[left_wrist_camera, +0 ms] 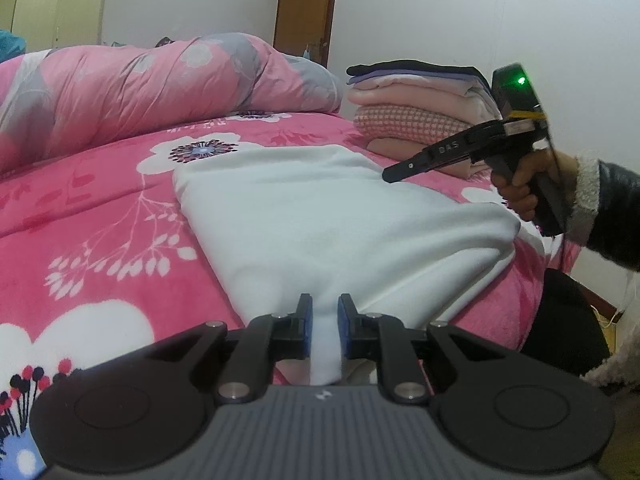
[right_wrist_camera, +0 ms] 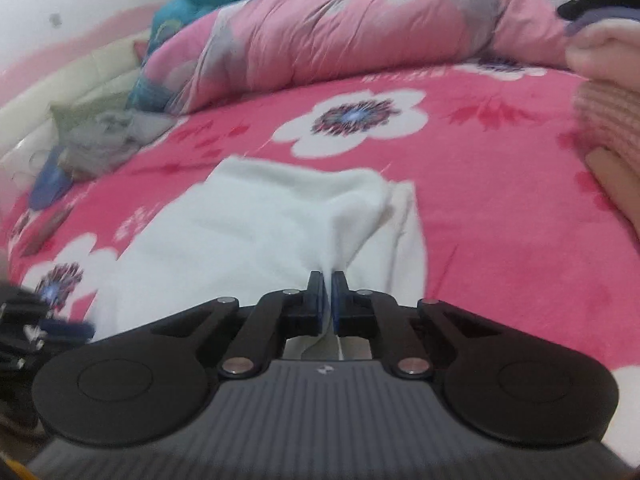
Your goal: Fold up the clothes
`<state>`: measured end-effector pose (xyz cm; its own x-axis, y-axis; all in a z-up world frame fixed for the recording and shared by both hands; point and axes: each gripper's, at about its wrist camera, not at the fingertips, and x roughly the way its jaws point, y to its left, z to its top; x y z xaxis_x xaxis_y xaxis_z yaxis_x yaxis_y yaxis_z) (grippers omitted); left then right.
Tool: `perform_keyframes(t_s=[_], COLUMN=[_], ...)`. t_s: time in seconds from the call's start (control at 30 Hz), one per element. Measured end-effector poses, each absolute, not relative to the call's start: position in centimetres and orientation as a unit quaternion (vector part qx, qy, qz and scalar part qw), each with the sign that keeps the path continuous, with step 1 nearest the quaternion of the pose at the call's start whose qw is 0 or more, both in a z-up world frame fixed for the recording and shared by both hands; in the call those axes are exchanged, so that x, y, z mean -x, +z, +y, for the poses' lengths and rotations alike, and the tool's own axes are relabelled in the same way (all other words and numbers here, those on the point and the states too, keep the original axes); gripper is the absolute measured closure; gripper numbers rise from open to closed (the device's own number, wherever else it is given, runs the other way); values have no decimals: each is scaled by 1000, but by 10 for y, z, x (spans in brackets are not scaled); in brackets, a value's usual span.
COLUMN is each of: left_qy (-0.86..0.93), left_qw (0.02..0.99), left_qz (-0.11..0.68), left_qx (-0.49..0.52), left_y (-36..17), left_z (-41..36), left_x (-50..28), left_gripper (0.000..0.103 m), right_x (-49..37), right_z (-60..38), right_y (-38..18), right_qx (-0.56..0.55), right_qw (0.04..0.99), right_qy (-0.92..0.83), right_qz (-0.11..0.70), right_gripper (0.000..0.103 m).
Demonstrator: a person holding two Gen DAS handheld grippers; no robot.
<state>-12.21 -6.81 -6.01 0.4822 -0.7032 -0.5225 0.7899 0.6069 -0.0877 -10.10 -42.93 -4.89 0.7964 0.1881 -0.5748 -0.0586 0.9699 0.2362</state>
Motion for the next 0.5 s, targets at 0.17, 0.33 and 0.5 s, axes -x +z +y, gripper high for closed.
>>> perform_keyframes(t_s=[0.17, 0.33, 0.5], left_qy=[-437, -439, -442], left_qw=[856, 854, 852], left_qz=[262, 265, 264], left_qx=[-87, -85, -91], left_y=[-60, -59, -58], left_z=[-69, -68, -69], left_x=[122, 121, 121], left_gripper=[87, 88, 87], right_x=[112, 90, 37], right_z=[-481, -465, -430], right_y=[-63, -42, -38], right_qx=[-216, -196, -80], right_qw=[934, 944, 953], right_qy=[-12, 60, 91], right_qz=[284, 258, 277], right_gripper=[103, 76, 45])
